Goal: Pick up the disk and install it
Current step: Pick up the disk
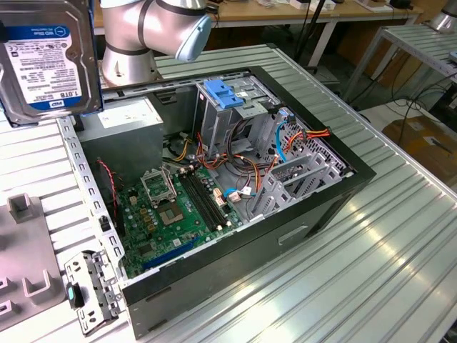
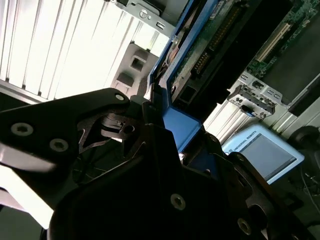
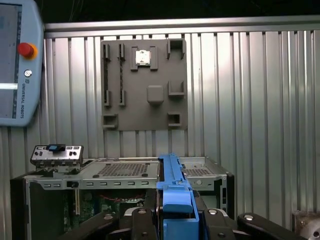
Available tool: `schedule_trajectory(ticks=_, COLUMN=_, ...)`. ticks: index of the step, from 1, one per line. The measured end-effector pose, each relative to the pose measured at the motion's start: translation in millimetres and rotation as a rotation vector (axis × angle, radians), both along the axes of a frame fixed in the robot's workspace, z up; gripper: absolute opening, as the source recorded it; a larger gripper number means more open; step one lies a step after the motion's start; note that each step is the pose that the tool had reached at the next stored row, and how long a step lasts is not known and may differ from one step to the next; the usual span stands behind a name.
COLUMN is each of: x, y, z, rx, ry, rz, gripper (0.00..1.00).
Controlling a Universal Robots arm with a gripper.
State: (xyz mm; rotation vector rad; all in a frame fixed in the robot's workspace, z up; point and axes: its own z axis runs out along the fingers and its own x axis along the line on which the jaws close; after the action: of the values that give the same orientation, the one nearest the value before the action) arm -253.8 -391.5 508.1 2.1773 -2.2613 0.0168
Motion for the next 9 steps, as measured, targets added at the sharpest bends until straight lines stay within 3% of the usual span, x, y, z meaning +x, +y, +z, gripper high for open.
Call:
schedule_trajectory(ticks=2, x=11.4, y=0.0, z=0.0, rx=0.0, ry=0.0, rz=0.0, gripper=0.37)
schedule_trajectory(ticks=9, x=36.1, y=0.0, z=-0.1, rx=-0.0001, ry=0.0001, rz=0.0, gripper=0.37)
